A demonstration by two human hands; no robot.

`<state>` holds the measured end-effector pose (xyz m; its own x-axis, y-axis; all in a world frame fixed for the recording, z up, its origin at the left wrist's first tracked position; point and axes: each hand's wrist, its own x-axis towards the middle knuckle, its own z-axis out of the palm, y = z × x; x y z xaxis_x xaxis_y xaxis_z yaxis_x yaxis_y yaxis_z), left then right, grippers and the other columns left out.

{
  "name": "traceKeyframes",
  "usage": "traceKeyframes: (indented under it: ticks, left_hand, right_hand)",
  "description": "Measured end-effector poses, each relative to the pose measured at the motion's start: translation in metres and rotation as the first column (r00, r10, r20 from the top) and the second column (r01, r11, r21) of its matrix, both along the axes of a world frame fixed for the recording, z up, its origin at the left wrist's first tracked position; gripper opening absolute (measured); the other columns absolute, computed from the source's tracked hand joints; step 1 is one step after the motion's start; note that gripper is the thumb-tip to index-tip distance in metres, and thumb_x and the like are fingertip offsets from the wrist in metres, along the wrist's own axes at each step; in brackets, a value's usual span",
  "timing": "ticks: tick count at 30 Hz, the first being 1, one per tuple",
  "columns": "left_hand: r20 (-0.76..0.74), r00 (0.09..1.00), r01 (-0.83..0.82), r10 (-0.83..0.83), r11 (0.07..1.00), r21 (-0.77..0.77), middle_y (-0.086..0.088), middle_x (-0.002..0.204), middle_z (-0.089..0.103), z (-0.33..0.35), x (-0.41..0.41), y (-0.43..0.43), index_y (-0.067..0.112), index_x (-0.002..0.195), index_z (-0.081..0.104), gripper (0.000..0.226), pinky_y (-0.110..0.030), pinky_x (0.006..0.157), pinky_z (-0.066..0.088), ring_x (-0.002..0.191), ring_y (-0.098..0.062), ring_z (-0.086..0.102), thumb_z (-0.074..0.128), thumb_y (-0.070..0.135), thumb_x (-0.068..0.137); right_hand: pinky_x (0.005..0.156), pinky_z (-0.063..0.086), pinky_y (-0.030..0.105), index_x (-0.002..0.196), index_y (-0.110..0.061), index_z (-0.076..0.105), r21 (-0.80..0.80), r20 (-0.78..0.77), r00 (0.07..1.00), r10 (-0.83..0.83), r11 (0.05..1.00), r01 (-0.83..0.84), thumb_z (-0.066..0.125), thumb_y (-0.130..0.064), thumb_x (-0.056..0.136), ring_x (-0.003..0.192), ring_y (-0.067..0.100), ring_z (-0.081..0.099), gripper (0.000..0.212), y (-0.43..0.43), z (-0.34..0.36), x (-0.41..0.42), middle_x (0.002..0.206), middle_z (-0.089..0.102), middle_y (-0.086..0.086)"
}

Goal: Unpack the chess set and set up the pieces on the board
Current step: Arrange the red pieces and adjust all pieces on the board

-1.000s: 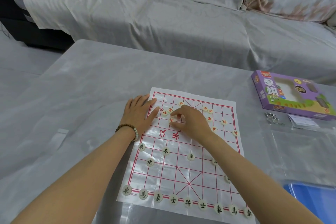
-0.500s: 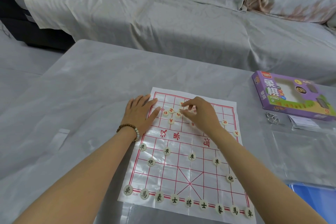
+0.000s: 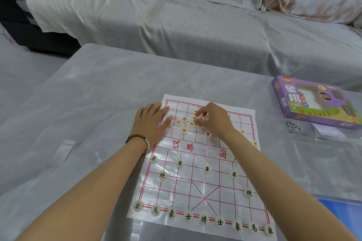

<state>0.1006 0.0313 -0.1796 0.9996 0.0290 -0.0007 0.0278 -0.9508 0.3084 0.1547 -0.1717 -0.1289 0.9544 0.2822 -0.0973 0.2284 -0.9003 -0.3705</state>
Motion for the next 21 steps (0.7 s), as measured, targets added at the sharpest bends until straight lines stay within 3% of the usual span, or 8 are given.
traceKeyframes:
  ticks: [8, 12, 16, 18, 21]
  left_hand:
    - [0.043, 0.999, -0.01, 0.012, 0.999, -0.046, 0.005, 0.151, 0.026, 0.0, -0.001, 0.0, 0.03, 0.142, 0.03, 0.061, -0.036, 0.116, 0.006, 0.141, -0.016, 0.014, 0.009, 0.055, 0.091]
    - [0.083, 0.996, -0.017, 0.037, 0.973, -0.229, 0.002, 0.148, 0.033, 0.005, -0.002, -0.001, 0.024, 0.141, 0.036, 0.064, -0.032, 0.115, 0.006, 0.14, -0.016, 0.021, 0.008, 0.048, 0.089]
    - [0.106, 0.986, -0.072, 0.128, 0.903, -0.424, -0.002, 0.145, 0.038, 0.008, -0.006, 0.005, 0.019, 0.139, 0.039, 0.059, -0.036, 0.116, 0.016, 0.137, -0.018, 0.028, 0.014, 0.047, 0.094]
    - [0.124, 0.99, -0.019, 0.07, 0.929, -0.371, -0.002, 0.141, 0.043, 0.007, -0.009, 0.013, 0.019, 0.137, 0.041, 0.059, -0.039, 0.115, 0.022, 0.134, -0.019, 0.032, 0.012, 0.048, 0.094]
    - [0.072, 0.997, -0.02, 0.032, 0.987, -0.16, 0.001, 0.149, 0.032, 0.003, -0.019, 0.029, 0.02, 0.142, 0.034, 0.059, -0.035, 0.117, 0.01, 0.14, -0.018, 0.022, 0.016, 0.048, 0.093]
  right_hand:
    - [0.093, 0.043, 0.033, 0.106, -0.022, 0.068, -0.037, 0.031, 0.999, -0.022, 0.999, 0.023, 0.067, -0.043, 0.081, 0.096, 0.015, 0.054, 0.032, 0.008, -0.002, 0.008, 0.108, 0.061, 0.0]
    - [0.092, 0.041, 0.031, 0.106, -0.022, 0.069, 0.038, 0.093, 0.996, 0.0, 0.999, -0.003, 0.065, -0.04, 0.084, 0.092, 0.011, 0.05, 0.029, 0.014, 0.002, 0.003, 0.104, 0.062, -0.002]
    - [0.09, 0.039, 0.032, 0.101, -0.025, 0.07, 0.095, 0.125, 0.975, 0.186, 0.975, -0.199, 0.067, -0.039, 0.082, 0.093, 0.01, 0.052, 0.023, 0.036, 0.007, -0.013, 0.101, 0.063, -0.006]
    - [0.091, 0.032, 0.03, 0.103, -0.028, 0.069, 0.008, 0.14, 0.95, 0.278, 0.959, -0.282, 0.067, -0.039, 0.083, 0.101, 0.013, 0.052, 0.024, 0.05, 0.006, -0.019, 0.106, 0.063, -0.006]
    - [0.094, 0.027, 0.03, 0.105, -0.028, 0.068, -0.04, 0.139, 0.931, 0.337, 0.941, -0.335, 0.065, -0.038, 0.084, 0.106, 0.016, 0.049, 0.024, 0.061, 0.003, -0.021, 0.109, 0.062, -0.005]
